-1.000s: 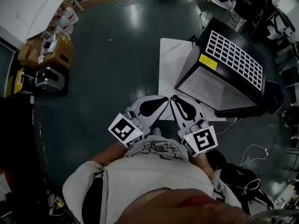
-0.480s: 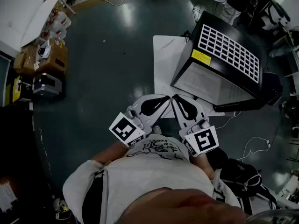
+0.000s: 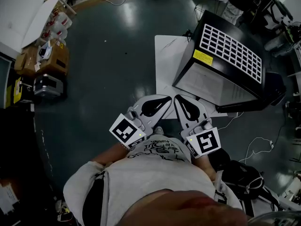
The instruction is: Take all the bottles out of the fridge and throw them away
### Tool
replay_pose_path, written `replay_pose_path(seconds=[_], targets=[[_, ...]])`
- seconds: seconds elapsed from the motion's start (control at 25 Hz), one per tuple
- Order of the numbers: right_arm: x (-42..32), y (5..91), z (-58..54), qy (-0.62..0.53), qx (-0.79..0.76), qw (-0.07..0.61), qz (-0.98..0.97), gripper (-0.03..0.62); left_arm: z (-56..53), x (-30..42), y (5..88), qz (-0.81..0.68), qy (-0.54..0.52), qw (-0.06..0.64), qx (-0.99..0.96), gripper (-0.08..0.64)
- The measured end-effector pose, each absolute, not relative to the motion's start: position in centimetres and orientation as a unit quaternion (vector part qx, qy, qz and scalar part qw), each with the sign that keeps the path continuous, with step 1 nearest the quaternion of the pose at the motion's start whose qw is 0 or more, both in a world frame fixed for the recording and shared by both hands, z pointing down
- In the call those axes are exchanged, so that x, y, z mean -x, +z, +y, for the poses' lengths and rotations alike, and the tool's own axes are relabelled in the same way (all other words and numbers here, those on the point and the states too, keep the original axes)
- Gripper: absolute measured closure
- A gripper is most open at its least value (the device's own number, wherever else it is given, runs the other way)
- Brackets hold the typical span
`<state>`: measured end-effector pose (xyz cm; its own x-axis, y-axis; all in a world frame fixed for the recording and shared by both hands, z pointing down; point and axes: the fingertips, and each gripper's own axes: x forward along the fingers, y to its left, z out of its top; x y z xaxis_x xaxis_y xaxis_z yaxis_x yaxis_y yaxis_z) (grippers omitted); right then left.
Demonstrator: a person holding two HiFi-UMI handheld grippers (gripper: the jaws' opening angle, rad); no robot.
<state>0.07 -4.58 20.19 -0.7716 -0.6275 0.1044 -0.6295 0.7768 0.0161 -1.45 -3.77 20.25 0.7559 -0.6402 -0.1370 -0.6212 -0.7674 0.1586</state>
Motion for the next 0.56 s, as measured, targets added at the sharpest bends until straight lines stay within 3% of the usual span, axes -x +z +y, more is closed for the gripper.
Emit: replay_pose_path(seconds=[0.56], targets=[[-0.66,20.18,-5.06,0.014,-0.336,0.051,-0.940,0.574,-4.33,0.99,20.47,-0.337,-0.086,0.053,-0.936,0.552]])
